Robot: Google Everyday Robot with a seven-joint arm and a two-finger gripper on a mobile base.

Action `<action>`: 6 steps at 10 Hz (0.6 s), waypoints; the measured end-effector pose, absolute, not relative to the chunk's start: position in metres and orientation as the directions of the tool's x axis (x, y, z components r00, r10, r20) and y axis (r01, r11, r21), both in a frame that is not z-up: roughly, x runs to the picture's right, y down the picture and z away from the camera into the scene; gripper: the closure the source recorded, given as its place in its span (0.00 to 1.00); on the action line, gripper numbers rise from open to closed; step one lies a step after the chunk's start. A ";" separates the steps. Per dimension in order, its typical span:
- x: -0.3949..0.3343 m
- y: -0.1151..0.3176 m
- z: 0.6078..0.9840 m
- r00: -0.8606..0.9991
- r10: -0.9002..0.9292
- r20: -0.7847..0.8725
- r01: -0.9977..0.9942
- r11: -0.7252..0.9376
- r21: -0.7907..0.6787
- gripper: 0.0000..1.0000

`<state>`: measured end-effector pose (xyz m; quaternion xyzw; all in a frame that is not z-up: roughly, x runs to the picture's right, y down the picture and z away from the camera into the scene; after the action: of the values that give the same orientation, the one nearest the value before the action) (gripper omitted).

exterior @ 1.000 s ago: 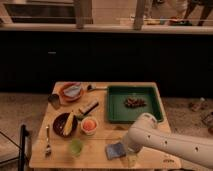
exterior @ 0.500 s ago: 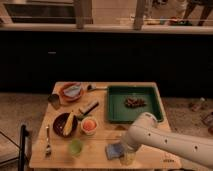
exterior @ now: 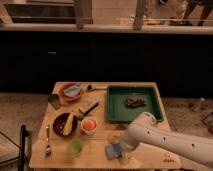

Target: Wipe table surface with sponge

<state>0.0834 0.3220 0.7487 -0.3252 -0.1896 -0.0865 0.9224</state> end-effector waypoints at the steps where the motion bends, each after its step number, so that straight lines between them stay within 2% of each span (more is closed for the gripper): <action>1: 0.080 0.323 0.751 0.910 -0.036 0.414 0.289 0.771 -0.567 0.20; 3: 0.078 0.325 0.754 0.904 -0.030 0.426 0.290 0.775 -0.561 0.22; 5: 0.081 0.327 0.757 0.899 -0.023 0.437 0.288 0.783 -0.551 0.39; 6: 0.084 0.328 0.758 0.897 -0.018 0.442 0.286 0.785 -0.549 0.51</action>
<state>0.0838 0.3277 0.7576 -0.3171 -0.2113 -0.0827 0.9208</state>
